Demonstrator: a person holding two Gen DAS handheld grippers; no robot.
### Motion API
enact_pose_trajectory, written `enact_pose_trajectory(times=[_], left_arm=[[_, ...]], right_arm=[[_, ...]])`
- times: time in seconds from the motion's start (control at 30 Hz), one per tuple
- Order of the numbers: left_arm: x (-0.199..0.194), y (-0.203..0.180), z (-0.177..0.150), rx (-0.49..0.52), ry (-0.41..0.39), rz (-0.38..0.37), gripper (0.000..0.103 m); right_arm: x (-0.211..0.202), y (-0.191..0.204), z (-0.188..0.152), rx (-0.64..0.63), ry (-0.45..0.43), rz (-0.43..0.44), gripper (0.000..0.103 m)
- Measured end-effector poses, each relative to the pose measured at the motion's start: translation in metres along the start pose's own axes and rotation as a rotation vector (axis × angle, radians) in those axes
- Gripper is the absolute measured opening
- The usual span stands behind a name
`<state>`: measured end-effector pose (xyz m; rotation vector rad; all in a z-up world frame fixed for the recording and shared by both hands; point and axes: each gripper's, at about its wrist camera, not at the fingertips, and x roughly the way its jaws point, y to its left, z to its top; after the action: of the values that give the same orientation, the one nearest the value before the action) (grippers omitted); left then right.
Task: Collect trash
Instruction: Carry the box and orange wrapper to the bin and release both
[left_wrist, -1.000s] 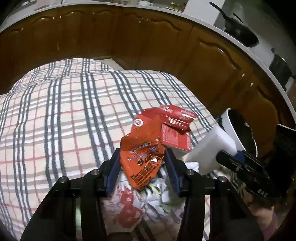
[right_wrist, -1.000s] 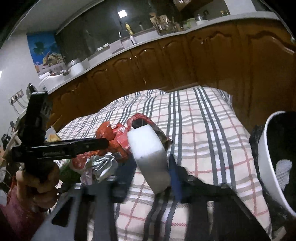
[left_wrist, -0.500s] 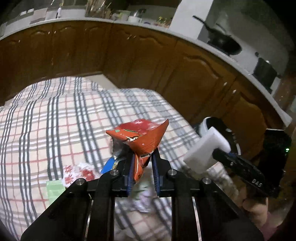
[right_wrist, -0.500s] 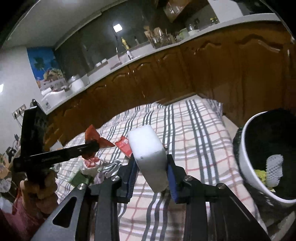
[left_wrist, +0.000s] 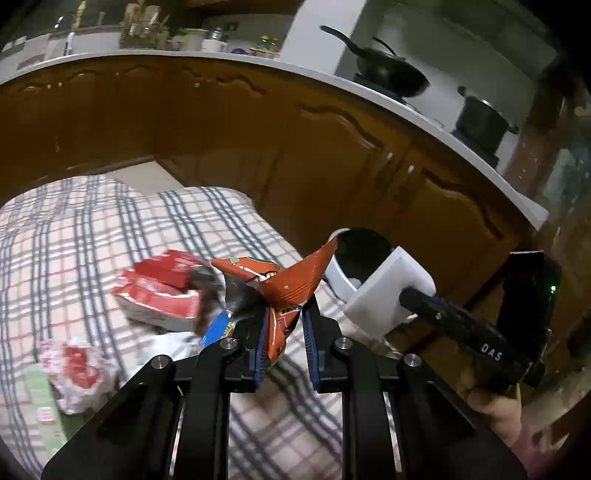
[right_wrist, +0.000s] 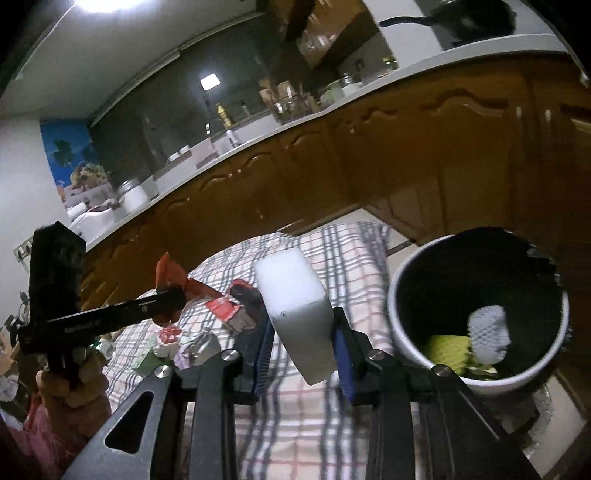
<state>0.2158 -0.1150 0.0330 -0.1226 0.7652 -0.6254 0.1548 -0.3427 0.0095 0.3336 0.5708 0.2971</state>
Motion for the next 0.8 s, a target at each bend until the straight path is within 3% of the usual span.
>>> enact_pose_trajectory(times=[0.43,0.8], left_arm=[[0.043,-0.059,0.008,0.079,0.055,-0.092,0.015],[0.089,-0.095,0.027,0.120,0.112,-0.155,0.015]], right_arm=[[-0.041,-0.046,0.003,0.053,-0.060,-0.112,0.031],[-0.050,-0.086,0.010,0.100,-0.071,-0.208,0.031]])
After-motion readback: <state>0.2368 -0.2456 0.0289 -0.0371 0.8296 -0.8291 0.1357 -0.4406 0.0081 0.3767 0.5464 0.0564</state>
